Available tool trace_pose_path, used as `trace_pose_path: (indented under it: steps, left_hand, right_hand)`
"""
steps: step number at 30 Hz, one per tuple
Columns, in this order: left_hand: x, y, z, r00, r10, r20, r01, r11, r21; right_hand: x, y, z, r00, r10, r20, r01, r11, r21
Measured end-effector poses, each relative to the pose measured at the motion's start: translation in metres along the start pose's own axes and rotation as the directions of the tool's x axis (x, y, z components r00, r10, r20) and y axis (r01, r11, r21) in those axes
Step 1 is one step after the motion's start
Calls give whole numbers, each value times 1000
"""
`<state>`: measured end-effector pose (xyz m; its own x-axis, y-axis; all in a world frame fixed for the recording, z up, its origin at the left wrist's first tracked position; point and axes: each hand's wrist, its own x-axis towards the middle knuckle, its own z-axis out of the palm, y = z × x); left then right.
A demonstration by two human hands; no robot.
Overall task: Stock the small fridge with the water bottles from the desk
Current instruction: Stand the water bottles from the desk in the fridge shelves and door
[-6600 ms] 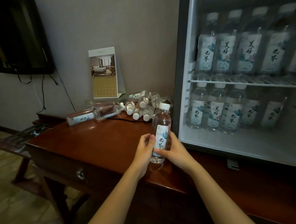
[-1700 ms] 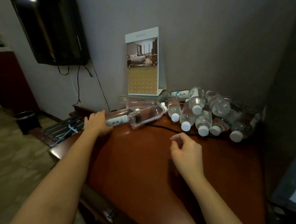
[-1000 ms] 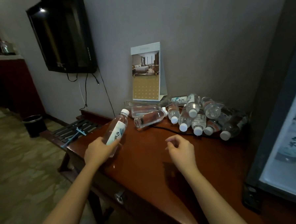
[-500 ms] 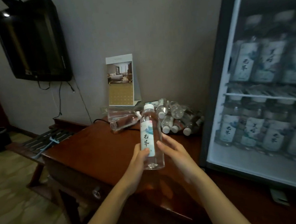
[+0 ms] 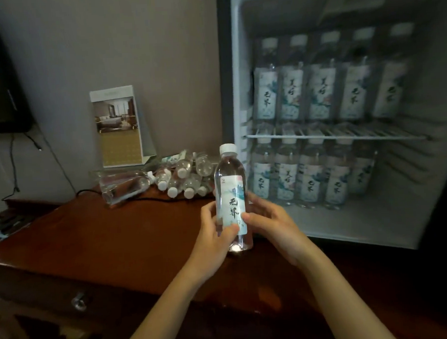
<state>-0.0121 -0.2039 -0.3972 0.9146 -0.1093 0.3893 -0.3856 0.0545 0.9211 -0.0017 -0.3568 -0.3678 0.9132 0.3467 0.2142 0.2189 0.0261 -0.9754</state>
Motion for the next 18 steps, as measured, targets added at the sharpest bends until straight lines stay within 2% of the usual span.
trace_pose_path:
  steps: [8,18]
  left_hand:
    - [15,-15,60,995,52,89,-59,994,89]
    - [35,-33,136,975,54,214,-63,997,33]
  right_hand:
    - [-35,2,-52,989,-72,-130,51,987,-153]
    - [-65,7,-109,942,-104,-320,43,980,-193]
